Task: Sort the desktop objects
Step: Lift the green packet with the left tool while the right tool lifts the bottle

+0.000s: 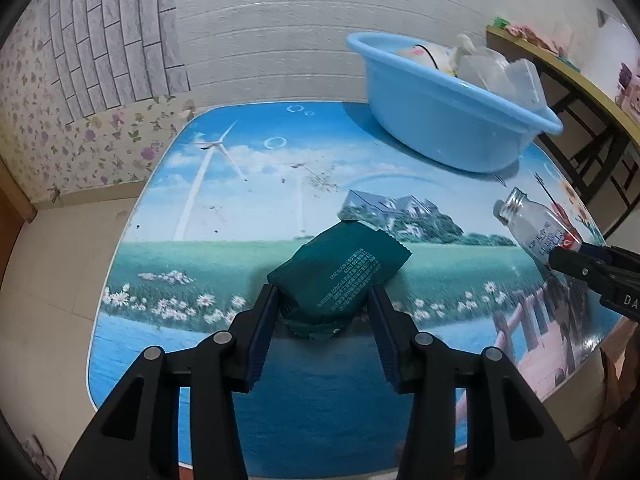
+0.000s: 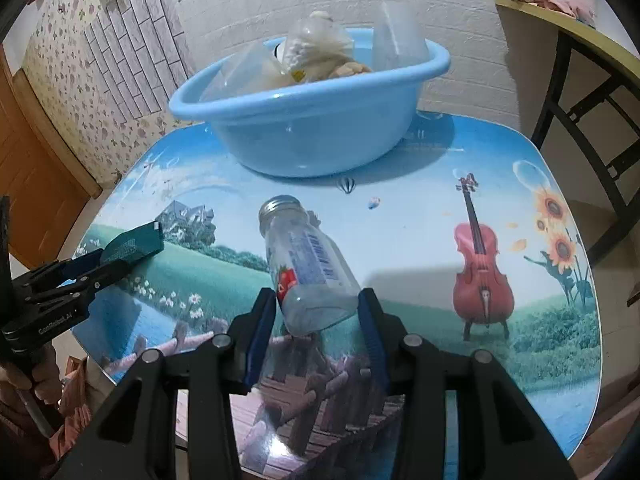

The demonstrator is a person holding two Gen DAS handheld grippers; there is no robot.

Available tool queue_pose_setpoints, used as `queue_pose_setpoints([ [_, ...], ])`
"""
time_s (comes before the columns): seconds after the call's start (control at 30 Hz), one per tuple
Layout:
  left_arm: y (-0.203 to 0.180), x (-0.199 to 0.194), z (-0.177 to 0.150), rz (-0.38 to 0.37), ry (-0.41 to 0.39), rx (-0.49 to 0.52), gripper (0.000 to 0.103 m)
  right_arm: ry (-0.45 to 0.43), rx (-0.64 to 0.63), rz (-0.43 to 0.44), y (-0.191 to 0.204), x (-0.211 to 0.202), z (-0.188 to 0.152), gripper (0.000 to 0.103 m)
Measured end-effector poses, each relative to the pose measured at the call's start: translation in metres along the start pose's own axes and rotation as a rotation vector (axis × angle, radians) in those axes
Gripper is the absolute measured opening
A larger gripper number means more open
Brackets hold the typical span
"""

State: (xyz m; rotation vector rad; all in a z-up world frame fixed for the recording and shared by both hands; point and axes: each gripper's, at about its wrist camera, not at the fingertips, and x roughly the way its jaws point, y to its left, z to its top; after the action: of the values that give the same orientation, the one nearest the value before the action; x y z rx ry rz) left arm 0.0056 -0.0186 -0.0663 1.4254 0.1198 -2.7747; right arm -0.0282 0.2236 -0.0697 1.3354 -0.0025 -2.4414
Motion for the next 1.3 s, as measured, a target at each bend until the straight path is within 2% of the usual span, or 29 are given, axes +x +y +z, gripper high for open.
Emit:
queue_pose_setpoints([
  [0.23, -0.006, -0.004, -0.003, -0.002, 0.005, 0.025, 0.055, -0.021, -0.058, 0.048, 0.009, -0.006, -0.004, 0.042],
  [0.3, -0.008, -0.006, -0.005, -0.003, 0.001, 0.034, 0.065, -0.012, -0.075, 0.054, 0.011, -0.006, -0.005, 0.043],
  [0.33, -0.008, -0.007, -0.005, -0.005, -0.002, 0.037, 0.067, -0.014, -0.083, 0.044, 0.012, -0.006, -0.005, 0.043],
  [0.37, -0.009, -0.009, -0.006, -0.010, -0.008, 0.042, 0.069, -0.018, -0.090, 0.034, 0.012, -0.007, -0.006, 0.045],
  [0.47, -0.011, -0.013, -0.007, -0.015, -0.022, 0.066, 0.074, -0.032, -0.098, 0.025, 0.011, -0.008, -0.006, 0.059],
  [0.57, -0.012, -0.013, -0.005, 0.003, -0.039, 0.091, 0.080, -0.032, -0.094, 0.018, 0.008, -0.006, -0.005, 0.060],
  [0.73, -0.013, -0.005, 0.002, 0.016, -0.050, 0.133, 0.082, -0.025, -0.090, 0.018, 0.005, -0.001, -0.004, 0.060],
  [0.87, -0.015, 0.011, 0.006, 0.024, -0.017, 0.166, 0.083, -0.011, -0.096, 0.020, 0.007, 0.002, -0.005, 0.060],
  [1.07, -0.003, 0.018, 0.006, -0.029, -0.031, 0.099, 0.091, -0.016, -0.158, -0.027, 0.016, 0.005, -0.006, 0.060],
  [1.17, -0.001, 0.018, 0.004, -0.028, -0.049, 0.100, 0.091, -0.007, -0.170, -0.023, 0.019, 0.009, -0.007, 0.060],
  [1.23, 0.000, 0.017, 0.003, -0.031, -0.061, 0.101, 0.087, -0.003, -0.176, -0.028, 0.020, 0.010, -0.007, 0.060],
  [1.3, 0.000, 0.013, 0.002, -0.035, -0.082, 0.104, 0.058, -0.002, -0.180, -0.032, 0.021, 0.012, -0.006, 0.060],
])
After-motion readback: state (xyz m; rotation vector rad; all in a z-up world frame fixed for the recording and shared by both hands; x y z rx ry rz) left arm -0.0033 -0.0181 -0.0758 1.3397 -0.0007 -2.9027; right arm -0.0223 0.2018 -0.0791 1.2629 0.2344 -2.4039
